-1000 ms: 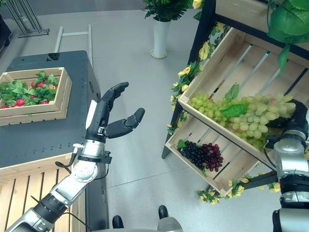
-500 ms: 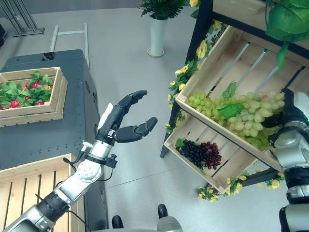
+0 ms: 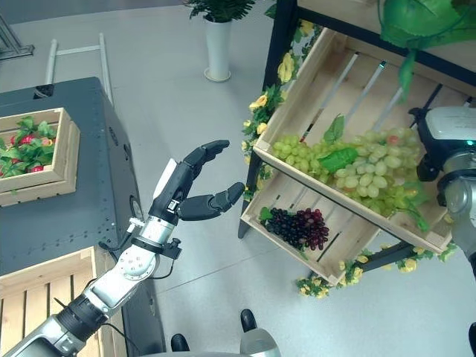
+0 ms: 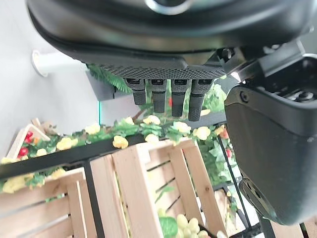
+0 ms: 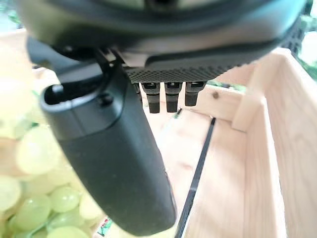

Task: Pick up the fruits from the basket on one side to the basket on the other side

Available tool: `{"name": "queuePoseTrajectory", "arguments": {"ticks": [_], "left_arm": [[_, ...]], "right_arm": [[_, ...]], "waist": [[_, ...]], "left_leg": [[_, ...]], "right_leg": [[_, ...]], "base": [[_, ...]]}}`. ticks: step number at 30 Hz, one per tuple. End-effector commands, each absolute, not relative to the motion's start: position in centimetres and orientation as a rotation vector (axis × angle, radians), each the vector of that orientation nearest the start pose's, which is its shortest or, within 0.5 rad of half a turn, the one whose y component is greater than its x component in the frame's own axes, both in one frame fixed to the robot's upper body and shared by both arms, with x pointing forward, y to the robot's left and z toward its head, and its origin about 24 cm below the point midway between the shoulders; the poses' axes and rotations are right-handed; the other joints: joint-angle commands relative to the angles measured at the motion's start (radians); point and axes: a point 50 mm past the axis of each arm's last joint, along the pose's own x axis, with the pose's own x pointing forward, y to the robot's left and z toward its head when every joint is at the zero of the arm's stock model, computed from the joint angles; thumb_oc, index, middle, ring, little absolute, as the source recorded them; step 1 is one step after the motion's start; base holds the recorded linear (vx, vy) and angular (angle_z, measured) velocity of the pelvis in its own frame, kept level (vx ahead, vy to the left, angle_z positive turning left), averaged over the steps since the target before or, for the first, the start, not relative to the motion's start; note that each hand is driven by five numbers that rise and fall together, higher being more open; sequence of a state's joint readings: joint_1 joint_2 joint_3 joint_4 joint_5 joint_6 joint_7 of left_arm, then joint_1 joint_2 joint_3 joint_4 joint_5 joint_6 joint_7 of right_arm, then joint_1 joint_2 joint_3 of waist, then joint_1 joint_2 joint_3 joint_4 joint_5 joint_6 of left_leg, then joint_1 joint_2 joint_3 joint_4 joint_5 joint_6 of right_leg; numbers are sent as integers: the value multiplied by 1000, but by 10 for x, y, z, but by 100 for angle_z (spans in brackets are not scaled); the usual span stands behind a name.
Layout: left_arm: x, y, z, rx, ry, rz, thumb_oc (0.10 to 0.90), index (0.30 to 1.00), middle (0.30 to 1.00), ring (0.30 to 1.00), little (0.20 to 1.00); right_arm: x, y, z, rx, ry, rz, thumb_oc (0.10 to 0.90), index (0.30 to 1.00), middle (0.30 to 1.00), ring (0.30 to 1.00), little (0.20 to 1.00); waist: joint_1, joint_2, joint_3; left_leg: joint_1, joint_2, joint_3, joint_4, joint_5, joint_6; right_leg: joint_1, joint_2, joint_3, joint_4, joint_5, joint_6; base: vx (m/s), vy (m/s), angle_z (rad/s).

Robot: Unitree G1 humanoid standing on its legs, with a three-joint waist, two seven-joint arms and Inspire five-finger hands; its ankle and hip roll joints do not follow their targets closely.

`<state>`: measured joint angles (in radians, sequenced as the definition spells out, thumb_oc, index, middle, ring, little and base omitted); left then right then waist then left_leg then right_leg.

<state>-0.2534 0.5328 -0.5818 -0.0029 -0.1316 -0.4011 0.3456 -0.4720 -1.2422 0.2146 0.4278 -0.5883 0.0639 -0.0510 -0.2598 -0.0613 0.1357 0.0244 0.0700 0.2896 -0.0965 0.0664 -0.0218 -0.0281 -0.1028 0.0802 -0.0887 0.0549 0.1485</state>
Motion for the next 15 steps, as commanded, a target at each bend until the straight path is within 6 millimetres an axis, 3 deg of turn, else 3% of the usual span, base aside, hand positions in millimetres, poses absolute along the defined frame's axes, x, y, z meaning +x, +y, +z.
{"name": "queuePoseTrajectory", "arguments": {"ticks": [1, 7, 10, 14, 15], "left_arm": [[255, 90, 161, 155, -809, -425, 800, 900, 900, 900, 900], [255, 92, 160, 155, -804, -423, 800, 900, 900, 900, 900], [256, 95, 161, 155, -810, -415, 800, 900, 900, 900, 900], [259, 98, 164, 150, -812, -396, 800, 900, 900, 900, 900], [259, 98, 164, 151, -812, -397, 800, 900, 900, 900, 900]], "right_arm": [[279, -379, 293, -1983, -60, -564, 800, 900, 900, 900, 900], [274, -369, 305, -1900, -217, -628, 800, 900, 900, 900, 900], [273, -363, 303, -1570, -295, -604, 800, 900, 900, 900, 900], [277, -354, 283, -1284, -319, -520, 800, 900, 900, 900, 900], [277, -354, 283, -1282, -318, -520, 800, 900, 900, 900, 900]], "waist": [[30, -24, -103], [23, -17, -106], [19, -12, -104], [21, -4, -102], [21, -5, -101]], "left_leg": [[46, 55, 6, 9, -94, -38], [47, 54, 5, 9, -99, -37], [47, 52, 3, 9, -102, -35], [49, 49, -4, 9, -106, -32], [49, 49, -5, 9, -106, -32]], "right_leg": [[-30, 83, -21, 1, 34, -1], [-29, 83, -19, 1, 31, 0], [-29, 81, -20, 1, 29, 0], [-29, 78, -22, 1, 28, -3], [-28, 78, -22, 1, 28, -3]], "base": [[-7, 2, -6], [-4, 6, -7], [0, 0, 0], [0, 0, 0], [0, 0, 0]]}}
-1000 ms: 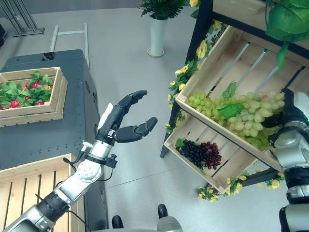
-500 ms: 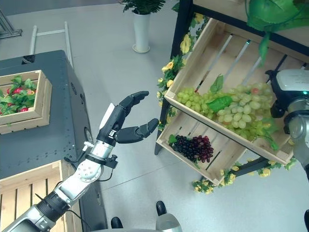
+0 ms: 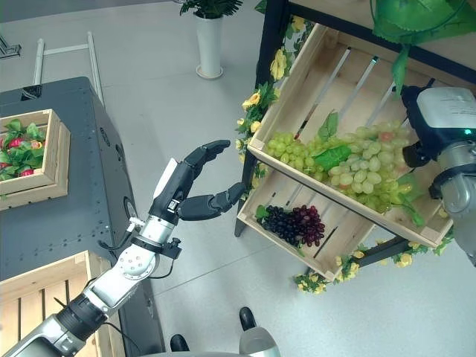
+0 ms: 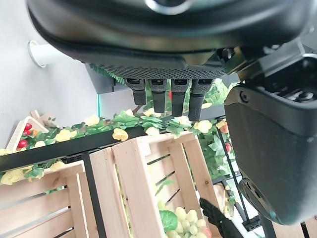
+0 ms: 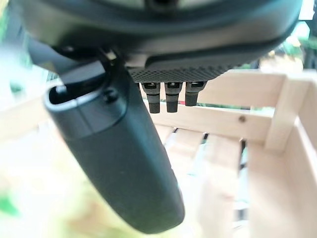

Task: Pick up the fruits from the basket on one side to the basket on the other side

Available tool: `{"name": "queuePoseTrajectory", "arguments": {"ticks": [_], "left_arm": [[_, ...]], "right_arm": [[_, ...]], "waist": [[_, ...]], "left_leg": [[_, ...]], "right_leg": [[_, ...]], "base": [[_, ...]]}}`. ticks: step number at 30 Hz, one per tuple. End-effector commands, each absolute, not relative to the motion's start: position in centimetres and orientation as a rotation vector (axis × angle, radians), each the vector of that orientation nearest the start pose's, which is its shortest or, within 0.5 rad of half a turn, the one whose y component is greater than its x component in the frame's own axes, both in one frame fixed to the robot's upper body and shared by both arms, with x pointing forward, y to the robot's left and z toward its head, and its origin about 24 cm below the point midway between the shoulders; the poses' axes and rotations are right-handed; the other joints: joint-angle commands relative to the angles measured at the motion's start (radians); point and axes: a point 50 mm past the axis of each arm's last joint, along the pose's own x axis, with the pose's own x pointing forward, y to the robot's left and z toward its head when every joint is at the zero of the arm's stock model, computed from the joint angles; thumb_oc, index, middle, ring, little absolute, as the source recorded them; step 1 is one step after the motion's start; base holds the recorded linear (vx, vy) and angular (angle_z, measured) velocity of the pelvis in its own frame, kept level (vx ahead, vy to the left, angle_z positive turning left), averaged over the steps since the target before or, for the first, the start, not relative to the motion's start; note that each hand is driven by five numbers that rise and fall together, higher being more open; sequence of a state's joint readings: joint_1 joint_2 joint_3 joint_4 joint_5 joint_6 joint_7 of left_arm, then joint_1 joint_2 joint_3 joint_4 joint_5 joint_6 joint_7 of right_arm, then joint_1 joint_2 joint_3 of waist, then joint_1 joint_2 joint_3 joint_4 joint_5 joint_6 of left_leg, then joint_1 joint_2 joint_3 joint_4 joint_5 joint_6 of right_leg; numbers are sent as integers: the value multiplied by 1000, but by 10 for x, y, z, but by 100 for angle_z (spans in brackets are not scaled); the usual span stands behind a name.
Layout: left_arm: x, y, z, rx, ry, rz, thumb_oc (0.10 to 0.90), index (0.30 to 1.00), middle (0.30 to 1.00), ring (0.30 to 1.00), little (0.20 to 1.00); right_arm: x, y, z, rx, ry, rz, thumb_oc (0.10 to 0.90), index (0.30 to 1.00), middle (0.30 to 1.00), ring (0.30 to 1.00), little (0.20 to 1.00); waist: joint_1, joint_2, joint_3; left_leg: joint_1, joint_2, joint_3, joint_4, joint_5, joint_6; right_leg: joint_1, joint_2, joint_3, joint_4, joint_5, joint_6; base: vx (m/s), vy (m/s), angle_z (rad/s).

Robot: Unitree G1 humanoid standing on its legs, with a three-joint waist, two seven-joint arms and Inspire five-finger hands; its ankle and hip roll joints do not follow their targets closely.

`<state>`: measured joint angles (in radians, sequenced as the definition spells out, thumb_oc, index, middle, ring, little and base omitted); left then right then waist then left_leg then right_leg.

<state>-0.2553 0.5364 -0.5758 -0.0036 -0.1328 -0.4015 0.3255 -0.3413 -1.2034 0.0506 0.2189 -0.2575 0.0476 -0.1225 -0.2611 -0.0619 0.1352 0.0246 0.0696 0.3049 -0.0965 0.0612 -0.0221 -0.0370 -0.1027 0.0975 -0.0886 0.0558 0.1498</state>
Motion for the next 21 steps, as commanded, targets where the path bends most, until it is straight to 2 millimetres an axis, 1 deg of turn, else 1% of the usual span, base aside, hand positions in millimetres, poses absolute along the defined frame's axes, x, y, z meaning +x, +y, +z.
{"name": "queuePoseTrajectory", "arguments": {"ticks": [1, 2, 4, 6, 7, 8, 9, 10, 12, 15, 16, 18, 20, 21], "left_arm": [[262, 100, 164, 149, -811, -389, 800, 900, 900, 900, 900], [262, 101, 165, 146, -811, -382, 800, 900, 900, 900, 900], [264, 102, 166, 143, -813, -366, 800, 900, 900, 900, 900], [266, 105, 168, 141, -811, -353, 800, 900, 900, 900, 900], [267, 106, 168, 139, -809, -350, 800, 900, 900, 900, 900], [268, 107, 168, 133, -803, -344, 800, 900, 900, 900, 900], [268, 107, 168, 133, -802, -343, 800, 900, 900, 900, 900], [269, 108, 167, 131, -801, -338, 800, 900, 900, 900, 900], [268, 109, 167, 134, -803, -334, 800, 900, 900, 900, 900], [268, 114, 163, 134, -805, -310, 800, 900, 900, 900, 900], [268, 114, 163, 134, -805, -310, 800, 900, 900, 900, 900], [267, 113, 162, 133, -805, -298, 800, 900, 900, 900, 900], [267, 114, 160, 134, -806, -293, 800, 900, 900, 900, 900], [267, 114, 160, 135, -806, -284, 800, 900, 900, 900, 900]], "right_arm": [[279, -350, 276, -1152, -325, -490, 800, 900, 900, 900, 900], [280, -348, 272, -1063, -337, -475, 800, 900, 900, 900, 900], [280, -346, 270, -933, -370, -463, 800, 900, 900, 900, 900], [281, -341, 269, -718, -424, -423, 800, 900, 900, 900, 900], [281, -337, 267, -659, -437, -403, 800, 900, 900, 900, 900], [281, -331, 264, -547, -456, -354, 800, 900, 900, 900, 900], [281, -329, 263, -519, -461, -345, 800, 900, 900, 900, 900], [281, -321, 257, -412, -483, -292, 800, 900, 900, 900, 900], [281, -313, 252, -337, -496, -243, 800, 900, 900, 900, 900], [278, -292, 238, -74, -515, -105, 800, 900, 900, 900, 900], [278, -292, 238, -73, -514, -106, 800, 900, 900, 900, 900], [277, -284, 235, 14, -519, -48, 800, 900, 900, 900, 900], [276, -281, 233, 21, -525, -36, 800, 900, 900, 900, 900], [275, -278, 233, -2, -536, -32, 800, 900, 900, 900, 900]], "waist": [[23, -1, -101], [23, 1, -99], [23, 3, -97], [23, 6, -97], [21, 6, -96], [20, 7, -96], [20, 7, -96], [18, 9, -96], [18, 9, -95], [16, 14, -92], [16, 13, -93], [16, 15, -92], [16, 16, -91], [17, 17, -91]], "left_leg": [[52, 48, -20, 9, -102, -31], [54, 48, -20, 9, -102, -31], [55, 47, -22, 9, -103, -31], [58, 46, -22, 9, -106, -32], [59, 46, -23, 9, -107, -33], [60, 45, -24, 9, -108, -33], [60, 45, -24, 9, -109, -32], [60, 43, -27, 9, -110, -30], [61, 43, -28, 9, -112, -29], [66, 44, -22, 9, -115, -27], [66, 44, -22, 9, -115, -27], [67, 44, -20, 9, -116, -26], [67, 43, -22, 9, -118, -25], [68, 42, -23, 9, -118, -23]], "right_leg": [[-17, 77, -41, 1, 27, -6], [-17, 75, -42, 1, 27, -7], [-15, 74, -44, 1, 27, -8], [-13, 73, -47, 1, 25, -10], [-12, 73, -46, 1, 25, -10], [-11, 73, -46, 1, 23, -11], [-11, 73, -46, 1, 23, -11], [-11, 74, -44, 1, 22, -14], [-10, 75, -42, 1, 21, -15], [-7, 76, -39, 1, 19, -19], [-7, 76, -39, 1, 19, -19], [-6, 76, -38, 1, 18, -19], [-5, 77, -37, 1, 17, -20], [-4, 77, -36, 1, 16, -21]], "base": [[0, 0, 0], [0, 0, 0], [0, 0, 0], [0, 0, 0], [0, 0, 0], [0, 0, 0], [0, 0, 0], [0, 0, 0], [0, 0, 0], [0, 0, 0], [0, 0, 0], [0, 0, 0], [0, 0, 0], [0, 0, 0]]}}
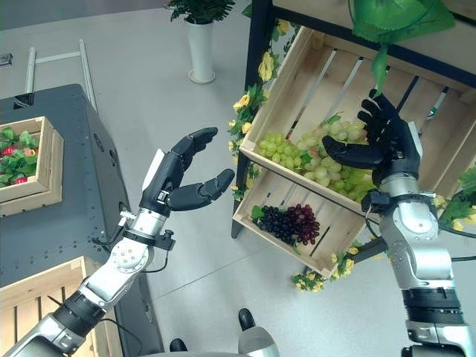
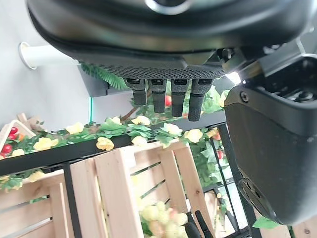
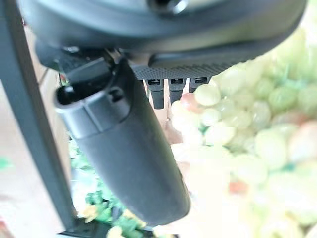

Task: Pick up the fruits from the basket on one side to the basket on the other side

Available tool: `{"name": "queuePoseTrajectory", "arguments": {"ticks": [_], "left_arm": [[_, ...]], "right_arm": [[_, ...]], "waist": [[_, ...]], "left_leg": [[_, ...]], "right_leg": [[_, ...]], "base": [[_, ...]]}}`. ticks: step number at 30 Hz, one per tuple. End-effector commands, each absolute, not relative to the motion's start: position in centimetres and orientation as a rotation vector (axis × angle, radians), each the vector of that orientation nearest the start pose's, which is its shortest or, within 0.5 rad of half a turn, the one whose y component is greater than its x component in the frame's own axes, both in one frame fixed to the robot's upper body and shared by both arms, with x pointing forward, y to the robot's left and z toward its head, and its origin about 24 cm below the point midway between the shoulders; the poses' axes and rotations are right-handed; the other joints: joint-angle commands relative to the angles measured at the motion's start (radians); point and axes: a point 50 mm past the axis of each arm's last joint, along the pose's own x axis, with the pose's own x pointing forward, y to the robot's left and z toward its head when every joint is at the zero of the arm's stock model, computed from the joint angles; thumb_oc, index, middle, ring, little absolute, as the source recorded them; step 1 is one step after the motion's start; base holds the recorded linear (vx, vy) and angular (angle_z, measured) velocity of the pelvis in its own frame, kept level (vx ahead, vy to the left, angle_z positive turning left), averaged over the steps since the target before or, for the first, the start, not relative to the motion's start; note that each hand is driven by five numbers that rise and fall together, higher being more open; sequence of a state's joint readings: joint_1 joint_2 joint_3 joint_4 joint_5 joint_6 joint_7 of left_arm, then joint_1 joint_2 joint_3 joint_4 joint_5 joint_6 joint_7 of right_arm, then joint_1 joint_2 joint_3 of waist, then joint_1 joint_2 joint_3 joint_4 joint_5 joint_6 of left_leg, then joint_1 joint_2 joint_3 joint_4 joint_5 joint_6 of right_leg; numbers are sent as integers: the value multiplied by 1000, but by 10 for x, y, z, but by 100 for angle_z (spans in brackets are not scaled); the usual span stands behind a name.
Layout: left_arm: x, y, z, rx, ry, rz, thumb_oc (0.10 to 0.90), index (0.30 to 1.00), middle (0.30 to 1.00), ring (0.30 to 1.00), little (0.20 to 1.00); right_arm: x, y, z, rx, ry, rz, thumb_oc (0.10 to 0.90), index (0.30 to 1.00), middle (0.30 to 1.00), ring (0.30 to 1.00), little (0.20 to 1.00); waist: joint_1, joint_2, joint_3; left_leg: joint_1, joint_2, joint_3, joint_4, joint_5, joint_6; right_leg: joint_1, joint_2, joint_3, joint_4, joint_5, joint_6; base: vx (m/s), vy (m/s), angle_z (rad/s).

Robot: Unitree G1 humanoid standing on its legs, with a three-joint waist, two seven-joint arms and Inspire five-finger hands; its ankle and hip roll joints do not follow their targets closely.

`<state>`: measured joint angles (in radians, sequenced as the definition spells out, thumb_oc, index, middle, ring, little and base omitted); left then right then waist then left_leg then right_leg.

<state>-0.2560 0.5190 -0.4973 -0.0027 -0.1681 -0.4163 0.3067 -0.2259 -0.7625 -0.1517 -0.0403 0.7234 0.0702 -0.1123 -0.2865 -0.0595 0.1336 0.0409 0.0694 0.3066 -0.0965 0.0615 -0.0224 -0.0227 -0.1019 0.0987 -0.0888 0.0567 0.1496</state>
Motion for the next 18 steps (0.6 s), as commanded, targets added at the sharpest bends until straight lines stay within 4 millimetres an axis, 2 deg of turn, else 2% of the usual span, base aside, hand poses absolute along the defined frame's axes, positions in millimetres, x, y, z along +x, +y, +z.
{"name": "queuePoseTrajectory", "arguments": {"ticks": [1, 9, 13, 18], "left_arm": [[267, 114, 160, 136, -806, -282, 800, 900, 900, 900, 900], [263, 117, 153, 142, -801, -261, 800, 900, 900, 900, 900], [261, 118, 151, 140, -804, -252, 800, 900, 900, 900, 900], [260, 122, 149, 127, -792, -222, 800, 900, 900, 900, 900]], "right_arm": [[275, -277, 233, -3, -537, -34, 800, 900, 900, 900, 900], [273, -277, 242, 89, -583, 12, 800, 900, 900, 900, 900], [265, -265, 256, 190, -686, 115, 800, 900, 900, 900, 900], [242, -239, 274, 283, -858, 311, 800, 900, 900, 900, 900]], "waist": [[43, 15, -89], [45, 15, -89], [48, 16, -88], [51, 23, -92]], "left_leg": [[52, 42, -24, 9, -119, -23], [57, 42, -24, 9, -120, -21], [59, 43, -23, 9, -120, -21], [61, 42, -25, 9, -120, -19]], "right_leg": [[-18, 76, -37, 2, 15, -20], [-9, 79, -41, 2, 11, -25], [-5, 80, -45, 2, 9, -27], [-1, 80, -47, 2, 7, -30]], "base": [[0, 0, 0], [0, 0, 0], [0, 0, 0], [13, 3, 0]]}}
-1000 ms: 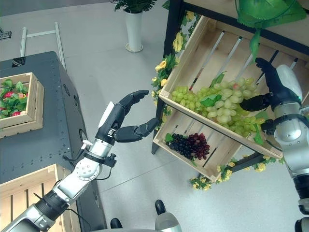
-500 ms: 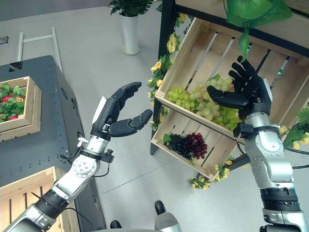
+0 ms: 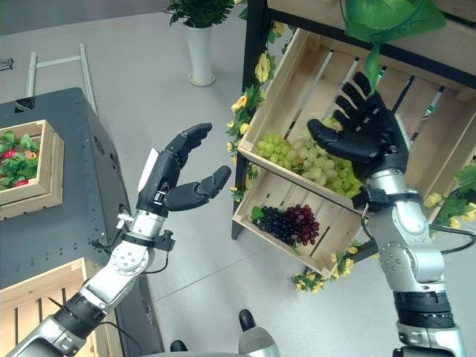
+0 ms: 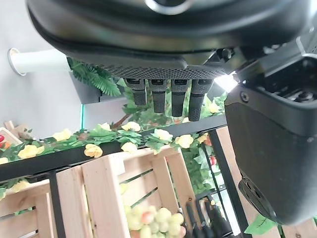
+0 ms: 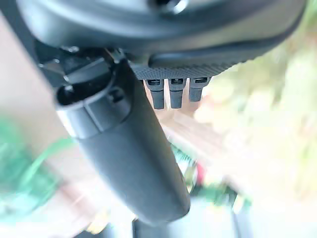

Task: Pick up the fruits from the basket on one side to the basket on the other side

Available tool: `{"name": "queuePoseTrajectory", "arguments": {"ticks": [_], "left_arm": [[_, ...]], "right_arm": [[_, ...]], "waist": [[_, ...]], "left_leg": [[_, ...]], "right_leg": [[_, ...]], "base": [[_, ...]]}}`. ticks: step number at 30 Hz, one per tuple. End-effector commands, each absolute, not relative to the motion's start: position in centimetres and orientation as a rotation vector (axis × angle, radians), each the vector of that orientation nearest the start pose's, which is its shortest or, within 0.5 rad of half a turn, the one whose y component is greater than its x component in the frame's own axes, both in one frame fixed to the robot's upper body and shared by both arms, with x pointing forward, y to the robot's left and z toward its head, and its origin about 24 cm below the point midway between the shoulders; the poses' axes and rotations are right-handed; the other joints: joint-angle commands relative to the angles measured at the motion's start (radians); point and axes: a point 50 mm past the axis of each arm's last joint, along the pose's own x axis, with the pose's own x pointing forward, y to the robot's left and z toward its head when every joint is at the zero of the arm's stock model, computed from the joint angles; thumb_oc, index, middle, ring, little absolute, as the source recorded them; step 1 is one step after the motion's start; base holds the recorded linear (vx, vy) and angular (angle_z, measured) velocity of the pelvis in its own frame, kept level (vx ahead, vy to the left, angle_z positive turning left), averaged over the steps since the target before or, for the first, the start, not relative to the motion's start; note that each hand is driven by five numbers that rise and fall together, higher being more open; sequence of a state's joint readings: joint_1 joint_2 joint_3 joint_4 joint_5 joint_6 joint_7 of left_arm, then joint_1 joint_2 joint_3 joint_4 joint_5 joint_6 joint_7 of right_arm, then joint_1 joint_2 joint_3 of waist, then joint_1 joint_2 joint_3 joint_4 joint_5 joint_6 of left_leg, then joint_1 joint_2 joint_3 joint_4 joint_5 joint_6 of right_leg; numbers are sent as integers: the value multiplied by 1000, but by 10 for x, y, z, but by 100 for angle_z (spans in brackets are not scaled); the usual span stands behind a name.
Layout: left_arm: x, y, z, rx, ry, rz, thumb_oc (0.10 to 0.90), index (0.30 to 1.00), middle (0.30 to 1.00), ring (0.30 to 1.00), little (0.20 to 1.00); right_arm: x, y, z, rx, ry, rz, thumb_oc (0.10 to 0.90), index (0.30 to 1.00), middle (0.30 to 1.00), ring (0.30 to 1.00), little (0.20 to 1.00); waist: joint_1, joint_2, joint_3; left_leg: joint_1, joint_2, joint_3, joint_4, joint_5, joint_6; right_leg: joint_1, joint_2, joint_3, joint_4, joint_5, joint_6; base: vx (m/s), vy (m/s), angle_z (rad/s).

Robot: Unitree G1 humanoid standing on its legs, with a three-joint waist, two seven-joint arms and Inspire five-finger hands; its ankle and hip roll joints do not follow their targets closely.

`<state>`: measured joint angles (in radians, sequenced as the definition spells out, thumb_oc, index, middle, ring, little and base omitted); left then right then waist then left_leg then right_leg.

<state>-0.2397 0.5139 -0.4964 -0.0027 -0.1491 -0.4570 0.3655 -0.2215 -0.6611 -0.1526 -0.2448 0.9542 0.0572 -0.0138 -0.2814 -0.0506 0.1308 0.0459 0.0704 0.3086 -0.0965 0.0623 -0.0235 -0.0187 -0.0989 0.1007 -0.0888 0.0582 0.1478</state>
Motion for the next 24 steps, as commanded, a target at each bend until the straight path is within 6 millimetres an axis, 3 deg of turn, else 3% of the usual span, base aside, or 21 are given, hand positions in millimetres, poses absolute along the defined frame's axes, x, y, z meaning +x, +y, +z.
{"name": "queuePoseTrajectory", "arguments": {"ticks": [1, 8, 16, 19, 24], "left_arm": [[260, 123, 149, 125, -793, -218, 800, 900, 900, 900, 900], [258, 120, 145, 101, -787, -186, 800, 900, 900, 900, 900], [256, 117, 144, 87, -793, -181, 800, 900, 900, 900, 900], [256, 119, 141, 47, -764, -175, 800, 900, 900, 900, 900], [256, 129, 128, -5, -688, -95, 800, 900, 900, 900, 900]], "right_arm": [[236, -232, 278, 294, -886, 357, 800, 900, 900, 900, 900], [212, -204, 278, 301, -1044, 577, 800, 900, 900, 900, 900], [212, -182, 272, 417, -988, 745, 800, 900, 900, 900, 900], [220, -167, 253, 506, -843, 789, 800, 900, 900, 900, 900], [237, -138, 182, 692, -486, 744, 800, 900, 900, 900, 900]], "waist": [[47, 16, -89], [59, 30, -87], [79, 30, -84], [94, 30, -81], [123, 29, -73]], "left_leg": [[56, 42, -26, 9, -121, -17], [57, 37, -25, 9, -121, -15], [53, 30, -40, 9, -118, -14], [48, 28, -52, 9, -114, -15], [39, 26, -84, 9, -100, -13]], "right_leg": [[-6, 76, -50, 2, 6, -28], [-1, 72, -56, 2, 4, -29], [6, 65, -71, 2, 1, -29], [8, 59, -85, 2, 0, -30], [11, 51, -107, 2, 1, -31]], "base": [[0, 0, 0], [0, 0, 0], [0, 0, 0], [0, 0, 0], [-22, -5, 10]]}}
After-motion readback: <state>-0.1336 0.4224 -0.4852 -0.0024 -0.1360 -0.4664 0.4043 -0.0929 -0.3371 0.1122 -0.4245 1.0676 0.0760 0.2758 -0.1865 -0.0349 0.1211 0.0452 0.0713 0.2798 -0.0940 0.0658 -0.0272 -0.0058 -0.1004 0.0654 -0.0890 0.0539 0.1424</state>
